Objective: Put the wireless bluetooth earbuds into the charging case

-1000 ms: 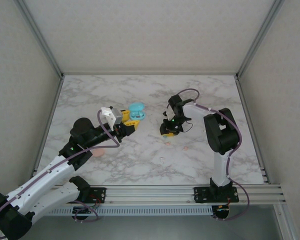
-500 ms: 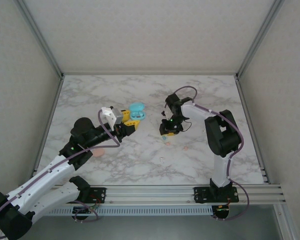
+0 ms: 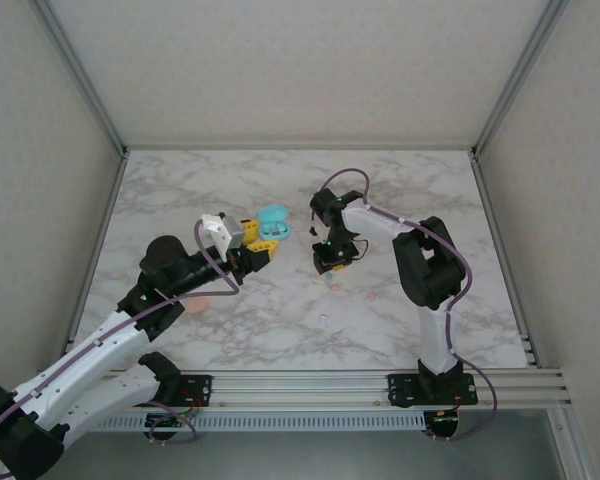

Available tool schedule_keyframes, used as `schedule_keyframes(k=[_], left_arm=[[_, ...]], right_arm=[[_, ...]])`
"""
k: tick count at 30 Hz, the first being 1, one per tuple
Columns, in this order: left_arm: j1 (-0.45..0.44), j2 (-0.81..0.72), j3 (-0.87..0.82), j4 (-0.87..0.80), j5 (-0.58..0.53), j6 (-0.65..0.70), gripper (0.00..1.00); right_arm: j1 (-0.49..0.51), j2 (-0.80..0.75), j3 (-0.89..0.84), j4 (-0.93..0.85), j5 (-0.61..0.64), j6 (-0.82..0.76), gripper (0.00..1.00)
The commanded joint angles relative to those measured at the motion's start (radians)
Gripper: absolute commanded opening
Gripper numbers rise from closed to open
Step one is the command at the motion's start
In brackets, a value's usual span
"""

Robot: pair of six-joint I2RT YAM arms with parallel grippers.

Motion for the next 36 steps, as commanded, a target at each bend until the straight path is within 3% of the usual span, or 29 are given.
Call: schedule_keyframes(k=[1, 25, 36], left_arm=[[-0.008, -0.02, 0.008, 0.006, -0.016, -0.004, 0.29], [-0.008, -0.018, 0.011, -0.002, -0.017, -0.002, 0.3], [-0.008, -0.008, 0.013, -0.003, -0.022, 0.002, 0.3]], right_arm=[[0.021, 0.033, 0.045, -0.061, 0.037, -0.041, 0.36], [0.041, 0.106, 0.087, -0.098, 0.09, -0.065, 0.29], [0.036, -0.011, 0.052, -0.052, 0.059, 0.026, 0.22]])
